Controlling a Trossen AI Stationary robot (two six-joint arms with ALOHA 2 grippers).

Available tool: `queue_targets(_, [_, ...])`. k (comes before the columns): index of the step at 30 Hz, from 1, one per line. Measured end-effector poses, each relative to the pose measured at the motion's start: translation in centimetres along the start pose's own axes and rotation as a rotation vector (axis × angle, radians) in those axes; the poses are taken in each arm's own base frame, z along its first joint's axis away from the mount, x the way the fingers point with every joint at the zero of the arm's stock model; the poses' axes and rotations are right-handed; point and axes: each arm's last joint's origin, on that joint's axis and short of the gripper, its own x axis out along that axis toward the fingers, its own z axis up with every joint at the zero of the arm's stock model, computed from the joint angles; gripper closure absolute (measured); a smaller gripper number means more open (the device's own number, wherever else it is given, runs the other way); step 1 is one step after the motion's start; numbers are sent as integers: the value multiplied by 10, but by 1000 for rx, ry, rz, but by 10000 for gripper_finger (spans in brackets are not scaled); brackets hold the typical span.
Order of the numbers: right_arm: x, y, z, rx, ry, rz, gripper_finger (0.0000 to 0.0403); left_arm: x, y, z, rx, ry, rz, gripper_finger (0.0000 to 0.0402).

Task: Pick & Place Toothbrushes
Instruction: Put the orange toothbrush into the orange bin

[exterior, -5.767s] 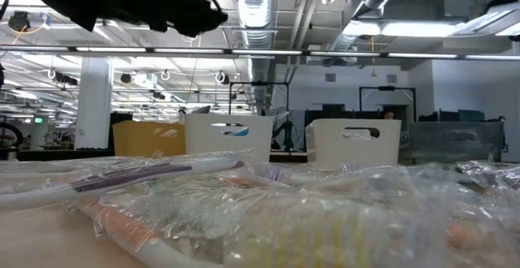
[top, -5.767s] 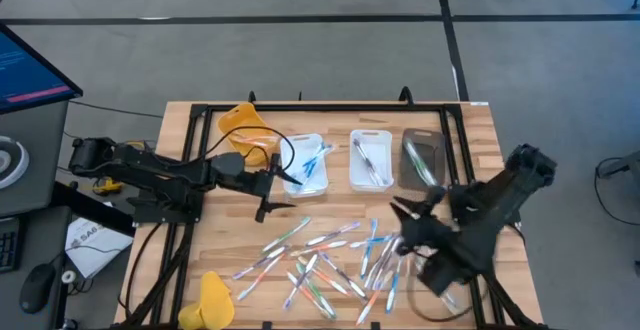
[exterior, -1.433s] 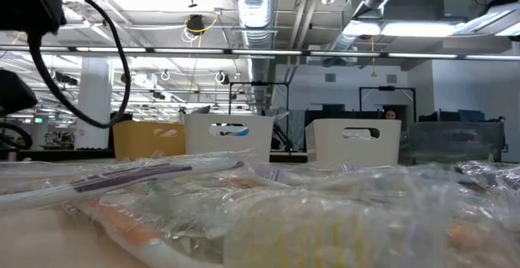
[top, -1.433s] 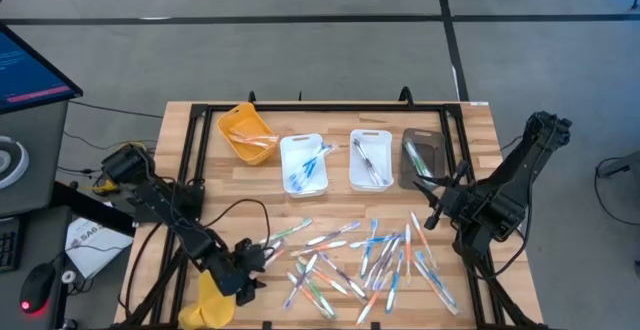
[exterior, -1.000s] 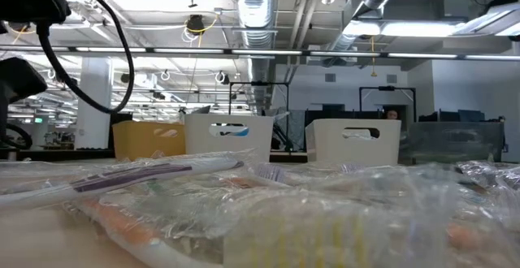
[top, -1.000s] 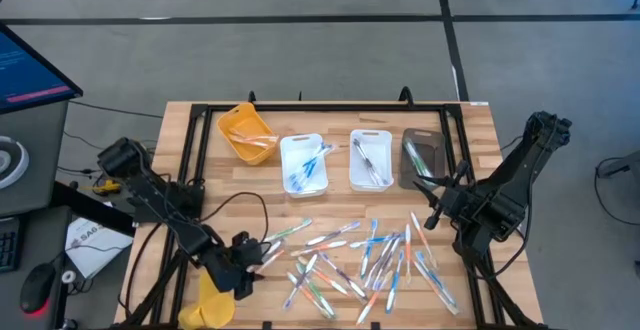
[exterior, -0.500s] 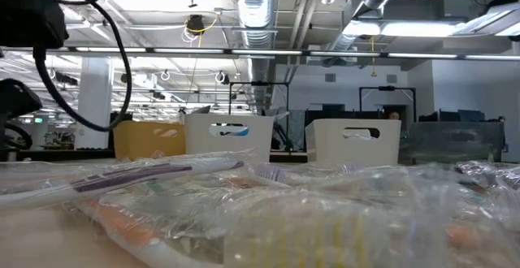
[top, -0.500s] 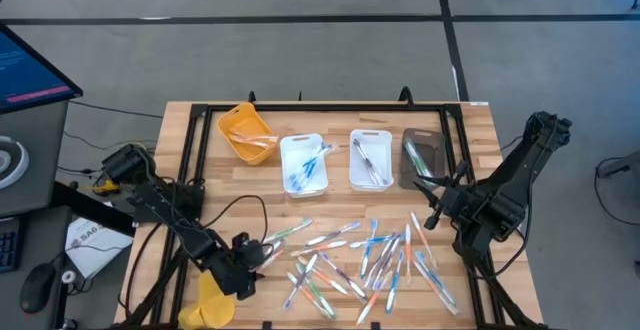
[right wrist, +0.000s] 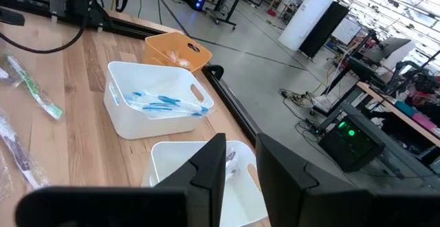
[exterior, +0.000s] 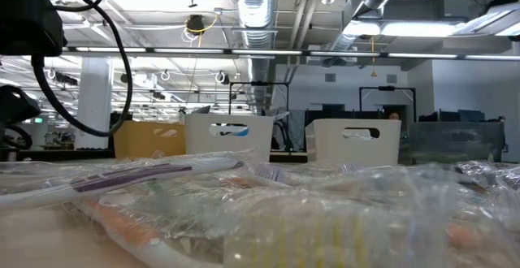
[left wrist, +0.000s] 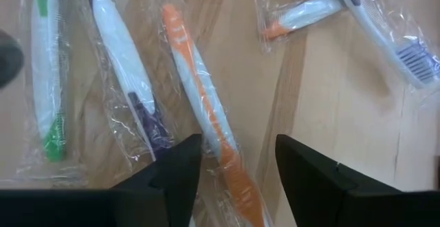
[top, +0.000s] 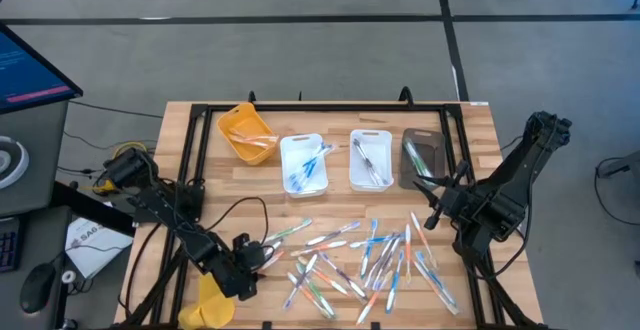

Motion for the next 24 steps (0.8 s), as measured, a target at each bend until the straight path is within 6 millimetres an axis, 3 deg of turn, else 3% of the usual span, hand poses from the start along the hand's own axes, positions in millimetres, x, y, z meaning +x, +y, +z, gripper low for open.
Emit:
queue_targets(14, [0,0,0,9,-1,1,328,11,2,-5,66,29,32,383])
queue_targets(24, [0,2,1,28,2,8,328,1,2,1,69,37,-10,395])
